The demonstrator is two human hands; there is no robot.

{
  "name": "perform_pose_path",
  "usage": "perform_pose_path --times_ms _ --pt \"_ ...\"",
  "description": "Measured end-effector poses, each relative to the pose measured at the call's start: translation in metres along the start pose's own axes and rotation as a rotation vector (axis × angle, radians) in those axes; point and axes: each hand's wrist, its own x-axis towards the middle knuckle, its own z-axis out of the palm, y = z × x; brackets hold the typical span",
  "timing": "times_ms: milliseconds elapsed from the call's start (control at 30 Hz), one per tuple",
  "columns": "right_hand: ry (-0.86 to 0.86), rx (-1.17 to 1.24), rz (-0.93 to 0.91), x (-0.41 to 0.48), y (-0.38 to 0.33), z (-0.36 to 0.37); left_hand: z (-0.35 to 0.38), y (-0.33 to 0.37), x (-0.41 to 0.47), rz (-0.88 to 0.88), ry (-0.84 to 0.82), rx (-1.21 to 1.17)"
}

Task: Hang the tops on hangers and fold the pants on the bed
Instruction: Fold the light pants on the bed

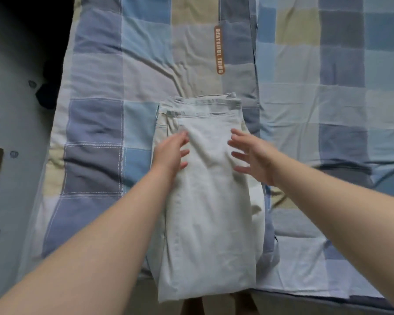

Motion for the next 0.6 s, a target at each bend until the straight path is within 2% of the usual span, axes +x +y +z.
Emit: perform_pose_path --times_ms 133,233,333,467,533,600 --pt "0.179 -0.017 -0.019 -0.029 0.065 -0.013 -0.019 -0.063 -0.037 0.217 0.086 0.221" --pt "0.313 -0.068 -0.016 -0.057 0.12 -0.02 -0.036 -0.115 -0.073 0.268 0.231 0.514" --pt "0.328 -0.184 0.046 -0.085 0.171 -0.021 -0.051 -0.16 -0.107 0.167 0.394 0.636" --pt "0.414 -0.405 0.074 -0.1 0.213 -0.011 -0.064 -0.207 -0.135 -0.004 0.499 0.696" --pt "0.461 -0.343 0.161 -0.104 0.227 -0.004 -0.068 -0.221 -0.139 -0.067 0.49 0.6" --pt "0.49 -0.151 0.286 -0.107 0.239 0.0 -0.072 -0.228 -0.139 -0.139 0.436 0.441"
